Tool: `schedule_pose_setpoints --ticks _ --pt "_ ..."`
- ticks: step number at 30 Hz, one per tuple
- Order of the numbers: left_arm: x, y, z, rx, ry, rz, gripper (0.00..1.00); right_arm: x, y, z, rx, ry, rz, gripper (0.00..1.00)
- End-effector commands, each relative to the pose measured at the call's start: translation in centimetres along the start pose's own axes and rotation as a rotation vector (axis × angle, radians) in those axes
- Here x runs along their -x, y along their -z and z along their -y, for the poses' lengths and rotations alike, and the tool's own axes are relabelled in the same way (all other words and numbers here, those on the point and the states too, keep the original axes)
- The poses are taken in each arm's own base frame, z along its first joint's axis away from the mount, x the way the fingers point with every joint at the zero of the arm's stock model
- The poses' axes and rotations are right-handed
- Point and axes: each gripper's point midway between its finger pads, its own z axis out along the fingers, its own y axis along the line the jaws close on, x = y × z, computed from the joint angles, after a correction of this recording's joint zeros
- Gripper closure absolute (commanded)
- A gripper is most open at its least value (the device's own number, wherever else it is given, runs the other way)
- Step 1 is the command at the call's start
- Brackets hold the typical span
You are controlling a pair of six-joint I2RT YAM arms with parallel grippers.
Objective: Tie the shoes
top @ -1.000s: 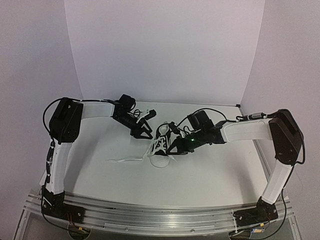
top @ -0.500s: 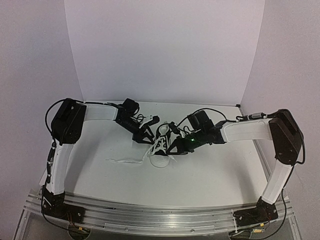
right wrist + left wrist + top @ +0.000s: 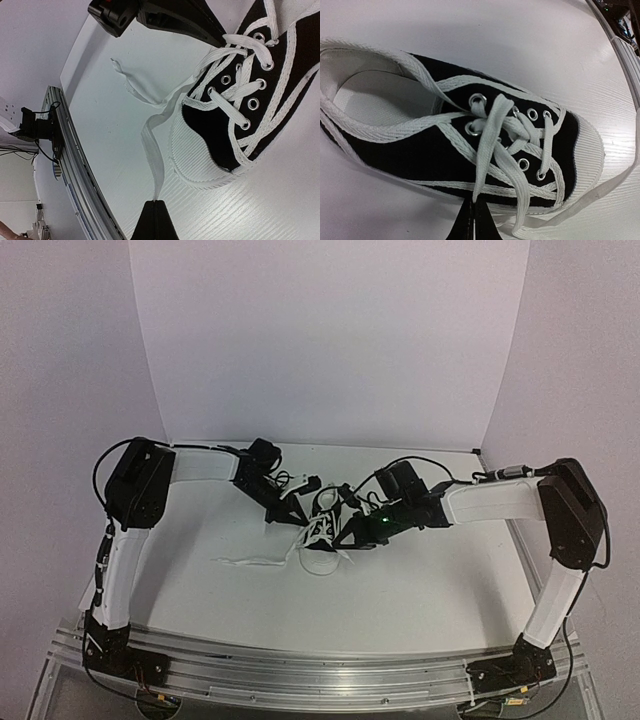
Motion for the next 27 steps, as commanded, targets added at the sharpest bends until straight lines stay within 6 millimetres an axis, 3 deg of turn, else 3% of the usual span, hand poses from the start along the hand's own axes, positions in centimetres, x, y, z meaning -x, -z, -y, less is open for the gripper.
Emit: schedule_pose_setpoints --ticks 1,5,11,17,21,27 --pt "2.2 1.5 -1.6 0.072 -0.017 -0.013 1.00 2.0 1.7 -1.0 -0.010 0.016 0.074 1.00" --pt "4.8 3.5 -2.2 0.114 -0.022 0.009 1.00 3.3 2.3 -0.4 -0.068 -0.002 0.120 1.00" --pt "7.0 5.2 -0.2 0.068 -0.019 0.035 1.00 6.3 2.6 0.2 -0.176 -0.048 0.192 1.00" --pt "8.5 5.2 2.0 -0.029 0.088 0.089 1.00 9.2 -0.9 0.6 -0.178 -0.093 0.201 1.00" --pt "9.7 5.7 2.3 -0.049 0.159 0.120 1.00 8.8 -3.0 2.2 -0.196 -0.151 0.177 1.00" --pt "9.0 5.4 1.9 -0.029 0.221 0.101 1.00 8.3 -4.0 3.8 -0.232 -0.163 0.164 1.00"
